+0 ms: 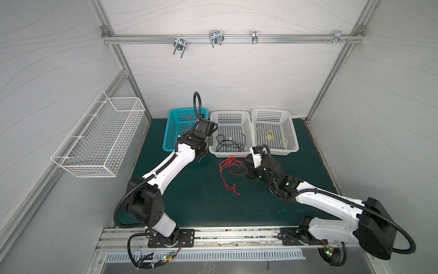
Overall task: Untangle the cables
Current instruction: 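Carry the red strand to the teal basket with the left gripper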
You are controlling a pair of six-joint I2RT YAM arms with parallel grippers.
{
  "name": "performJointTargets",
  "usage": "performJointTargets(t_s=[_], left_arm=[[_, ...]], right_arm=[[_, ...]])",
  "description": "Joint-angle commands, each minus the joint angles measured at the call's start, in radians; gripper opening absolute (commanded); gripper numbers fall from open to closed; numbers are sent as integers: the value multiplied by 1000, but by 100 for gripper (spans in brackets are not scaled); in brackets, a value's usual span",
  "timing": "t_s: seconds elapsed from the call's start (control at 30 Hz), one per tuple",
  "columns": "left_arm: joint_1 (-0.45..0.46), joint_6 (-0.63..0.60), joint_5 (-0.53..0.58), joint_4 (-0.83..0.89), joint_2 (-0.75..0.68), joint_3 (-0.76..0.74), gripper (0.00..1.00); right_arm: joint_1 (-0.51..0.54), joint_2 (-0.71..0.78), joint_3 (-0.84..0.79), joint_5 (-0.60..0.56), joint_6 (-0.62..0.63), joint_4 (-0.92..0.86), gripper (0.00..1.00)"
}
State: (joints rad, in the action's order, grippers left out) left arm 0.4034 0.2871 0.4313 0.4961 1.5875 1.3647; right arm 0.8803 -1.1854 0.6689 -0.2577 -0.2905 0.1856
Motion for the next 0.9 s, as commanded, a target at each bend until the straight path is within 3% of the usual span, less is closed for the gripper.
performJointTargets(t_s=[0.0, 0.27, 0.53, 0.73, 0.87], left_arm=[[-67, -18, -82, -37, 60, 73, 0], [-187, -16, -178, 4, 247, 217, 0], [-276, 94, -306, 133, 433, 402, 1], [-285, 89, -278, 131, 472, 424, 11], [-287, 69, -260, 164, 488, 455, 25]], right_arm=[[6, -19, 33, 22, 18, 37, 0], [6, -52, 55, 48, 16, 30, 0], [6, -69, 52, 61, -5, 44, 0], [6, -94, 53, 79, -15, 59, 0], [6, -109, 55, 91, -21, 74, 0]])
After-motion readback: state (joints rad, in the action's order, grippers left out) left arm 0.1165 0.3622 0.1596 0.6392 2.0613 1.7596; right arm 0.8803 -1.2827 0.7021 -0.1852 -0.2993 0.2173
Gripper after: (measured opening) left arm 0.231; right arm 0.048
